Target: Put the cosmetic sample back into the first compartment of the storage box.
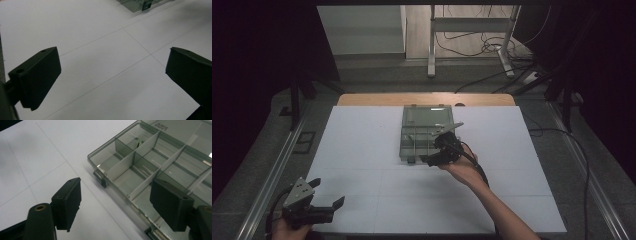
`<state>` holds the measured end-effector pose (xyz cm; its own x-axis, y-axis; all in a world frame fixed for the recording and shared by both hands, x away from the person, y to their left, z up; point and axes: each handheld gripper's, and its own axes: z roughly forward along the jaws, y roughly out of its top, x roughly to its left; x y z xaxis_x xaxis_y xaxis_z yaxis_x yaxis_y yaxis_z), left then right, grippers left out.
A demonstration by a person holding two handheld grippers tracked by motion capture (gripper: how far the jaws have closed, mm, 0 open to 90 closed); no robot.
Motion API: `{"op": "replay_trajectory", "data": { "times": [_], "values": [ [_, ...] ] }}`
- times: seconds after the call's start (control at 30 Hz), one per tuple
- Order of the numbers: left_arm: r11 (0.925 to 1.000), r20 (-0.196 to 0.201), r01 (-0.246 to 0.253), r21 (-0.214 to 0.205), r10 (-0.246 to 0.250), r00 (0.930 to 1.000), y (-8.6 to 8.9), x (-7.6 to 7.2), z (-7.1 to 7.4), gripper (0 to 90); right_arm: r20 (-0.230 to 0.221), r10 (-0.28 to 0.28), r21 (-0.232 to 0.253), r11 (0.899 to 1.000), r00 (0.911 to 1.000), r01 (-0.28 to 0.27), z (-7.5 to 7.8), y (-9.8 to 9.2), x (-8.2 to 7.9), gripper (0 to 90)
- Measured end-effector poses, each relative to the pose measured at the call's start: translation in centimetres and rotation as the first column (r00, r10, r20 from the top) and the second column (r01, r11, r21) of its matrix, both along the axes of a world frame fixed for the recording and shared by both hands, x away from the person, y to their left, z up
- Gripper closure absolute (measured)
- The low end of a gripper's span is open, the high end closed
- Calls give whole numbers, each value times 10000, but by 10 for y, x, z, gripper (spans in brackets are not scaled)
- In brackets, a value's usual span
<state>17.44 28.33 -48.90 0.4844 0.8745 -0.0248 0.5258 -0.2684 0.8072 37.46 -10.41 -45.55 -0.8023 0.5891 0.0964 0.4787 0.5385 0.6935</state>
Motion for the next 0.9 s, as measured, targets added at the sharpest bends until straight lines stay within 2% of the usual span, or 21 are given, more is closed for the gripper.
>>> {"op": "replay_trajectory", "data": {
  "times": [0.17, 0.4, 0.9],
  "values": [
    [10000, 10, 2, 3, -2, 10000, 0, 0, 0, 7, -91, 44, 119, 9999, 9999, -43, 0, -8, -10, 190],
    [10000, 15, -5, 44, 5, 10000, 0, 0, 0, 7, 36, 167, 80, 9998, 9999, -168, 2, -19, -22, 96],
    [10000, -15, -17, -58, 17, 10000, 1, 0, 0, 6, 69, 91, 197, 9998, 9999, -93, 3, -43, -42, 57]
  ]
}}
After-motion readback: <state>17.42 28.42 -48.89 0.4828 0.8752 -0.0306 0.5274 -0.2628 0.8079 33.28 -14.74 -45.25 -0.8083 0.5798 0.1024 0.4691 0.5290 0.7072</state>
